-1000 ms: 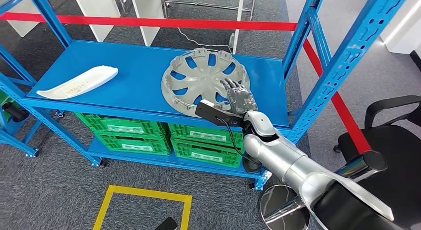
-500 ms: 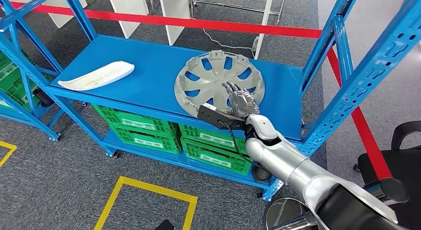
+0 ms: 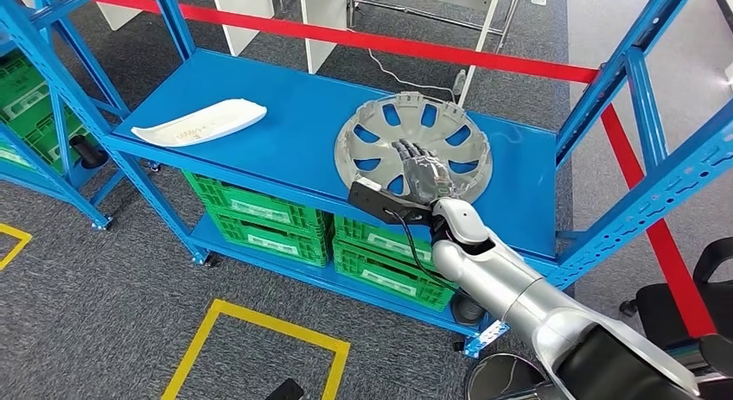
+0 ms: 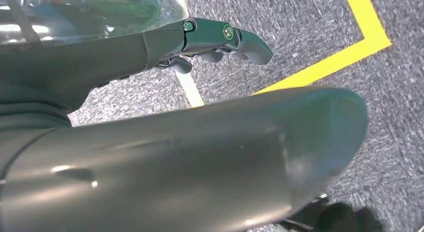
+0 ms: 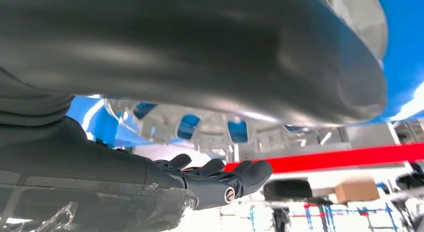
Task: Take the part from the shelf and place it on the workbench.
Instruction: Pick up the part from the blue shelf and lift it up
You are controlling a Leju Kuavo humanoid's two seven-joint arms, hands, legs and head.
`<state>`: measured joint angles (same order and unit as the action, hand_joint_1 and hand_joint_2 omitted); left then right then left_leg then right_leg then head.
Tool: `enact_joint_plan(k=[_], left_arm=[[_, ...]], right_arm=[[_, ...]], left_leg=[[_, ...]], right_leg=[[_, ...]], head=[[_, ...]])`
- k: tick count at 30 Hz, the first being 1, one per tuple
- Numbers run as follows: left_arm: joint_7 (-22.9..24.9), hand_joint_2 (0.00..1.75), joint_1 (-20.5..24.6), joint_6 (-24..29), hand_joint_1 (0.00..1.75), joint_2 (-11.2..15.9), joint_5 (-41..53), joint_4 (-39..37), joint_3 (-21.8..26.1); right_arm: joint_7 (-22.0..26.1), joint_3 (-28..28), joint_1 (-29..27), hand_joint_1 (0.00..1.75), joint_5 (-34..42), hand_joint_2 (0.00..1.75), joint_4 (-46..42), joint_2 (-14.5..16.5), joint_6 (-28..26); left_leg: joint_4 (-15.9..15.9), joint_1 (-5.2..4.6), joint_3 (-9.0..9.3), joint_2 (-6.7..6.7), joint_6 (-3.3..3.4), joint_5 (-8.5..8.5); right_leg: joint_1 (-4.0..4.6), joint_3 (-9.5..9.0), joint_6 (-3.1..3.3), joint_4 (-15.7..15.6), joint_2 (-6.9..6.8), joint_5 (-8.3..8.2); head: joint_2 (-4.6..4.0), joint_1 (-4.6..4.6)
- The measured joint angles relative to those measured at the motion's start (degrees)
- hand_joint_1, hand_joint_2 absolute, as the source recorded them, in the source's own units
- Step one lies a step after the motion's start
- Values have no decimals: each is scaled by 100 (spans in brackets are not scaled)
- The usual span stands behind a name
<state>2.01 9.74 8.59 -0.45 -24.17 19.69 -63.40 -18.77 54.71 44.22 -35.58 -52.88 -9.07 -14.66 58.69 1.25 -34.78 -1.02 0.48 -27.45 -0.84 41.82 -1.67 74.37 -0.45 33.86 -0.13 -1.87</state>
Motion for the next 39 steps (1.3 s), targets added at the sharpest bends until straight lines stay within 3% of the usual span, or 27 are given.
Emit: enact_joint_plan(k=[1, 2, 4, 6, 18, 39], left_arm=[[1, 0, -3, 0, 0, 0, -1, 0, 0], [2, 0, -5, 1, 0, -1, -2, 1, -1], [2, 0, -3, 2, 0, -7, -6, 2, 0], [2, 0, 1, 4, 0, -14, -13, 3, 1], [5, 0, 4, 7, 0, -17, -51, 4, -1], [-5, 0, 14, -2, 0, -25, -101, 4, 2]], right_arm=[[-9, -9, -23, 0, 10, 0, 0, -4, 2], [-15, -21, -32, 0, 19, 0, 0, -8, 3], [-20, -54, -29, 0, 26, 0, -2, -15, 4], [-22, -77, -30, 0, 27, 0, -4, -21, 8], [-204, -187, -6, 0, 267, 0, 42, -52, 134], [-201, -236, 34, 0, 816, 0, 327, -43, 381]], left_leg=[[4, 0, 14, -21, -4, -13], [8, 0, 33, -40, -15, -29], [16, -6, 70, -72, -59, -69], [21, -8, 76, -96, -119, -93], [-64, -4, 131, -111, -187, -91], [-53, -15, 130, -112, -189, -96]], right_leg=[[0, 40, 9, -8, 1, -114], [0, -27, 27, -237, 5, -324], [10, -318, 81, -972, 63, -753], [32, -514, 126, -1423, 120, -875], [44, -550, 190, -1482, 128, -802], [35, -583, 177, -1510, 115, -811]], head=[[0, -3], [0, -8], [0, -10], [0, -2], [0, 4], [0, 2]])
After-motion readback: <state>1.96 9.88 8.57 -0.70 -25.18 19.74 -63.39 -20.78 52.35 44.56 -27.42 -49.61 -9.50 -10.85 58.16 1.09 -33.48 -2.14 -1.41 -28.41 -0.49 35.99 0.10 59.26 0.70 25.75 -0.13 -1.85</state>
